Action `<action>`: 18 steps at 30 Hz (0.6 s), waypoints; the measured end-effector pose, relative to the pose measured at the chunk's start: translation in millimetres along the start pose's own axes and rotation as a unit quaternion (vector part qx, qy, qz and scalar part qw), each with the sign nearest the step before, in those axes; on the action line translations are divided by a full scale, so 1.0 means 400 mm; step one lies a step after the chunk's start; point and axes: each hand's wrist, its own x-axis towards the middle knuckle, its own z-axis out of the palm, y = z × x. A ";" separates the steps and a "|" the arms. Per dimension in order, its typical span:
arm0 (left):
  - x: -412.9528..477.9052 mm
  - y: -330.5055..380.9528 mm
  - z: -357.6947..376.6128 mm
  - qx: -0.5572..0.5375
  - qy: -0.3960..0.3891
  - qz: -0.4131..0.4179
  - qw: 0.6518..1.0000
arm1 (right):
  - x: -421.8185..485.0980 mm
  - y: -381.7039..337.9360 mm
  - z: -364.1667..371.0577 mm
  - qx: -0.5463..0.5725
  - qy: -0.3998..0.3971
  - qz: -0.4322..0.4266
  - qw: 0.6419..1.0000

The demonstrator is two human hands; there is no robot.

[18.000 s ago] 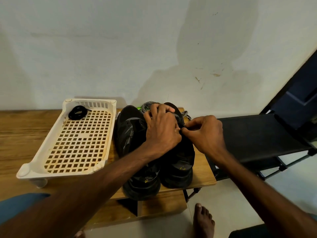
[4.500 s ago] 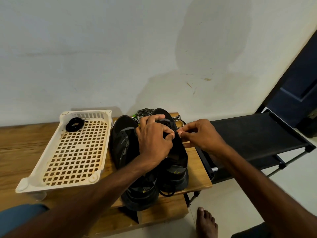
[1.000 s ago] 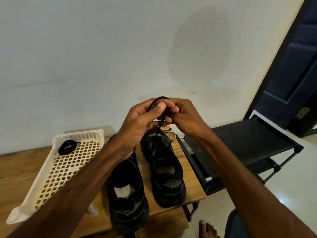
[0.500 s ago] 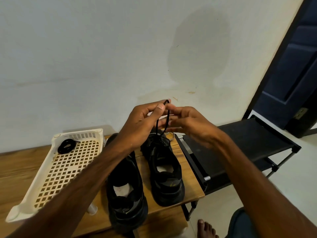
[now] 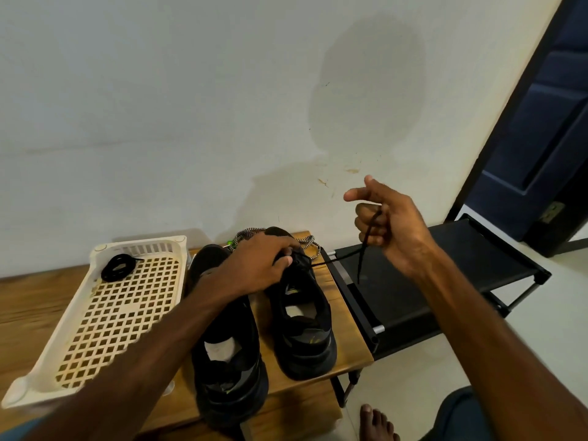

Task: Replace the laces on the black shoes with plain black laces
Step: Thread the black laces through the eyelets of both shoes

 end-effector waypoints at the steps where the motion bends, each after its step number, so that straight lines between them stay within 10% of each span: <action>1: 0.001 -0.003 -0.002 0.019 0.011 -0.002 1.000 | 0.000 0.007 0.002 -0.068 0.000 0.003 0.998; 6: 0.012 -0.028 -0.018 0.109 0.025 -0.030 0.993 | -0.006 0.069 0.039 -0.413 -0.120 0.006 0.903; 18: -0.006 -0.036 0.004 -0.006 0.027 0.051 0.998 | -0.008 0.096 0.084 -0.529 -0.157 -0.005 0.834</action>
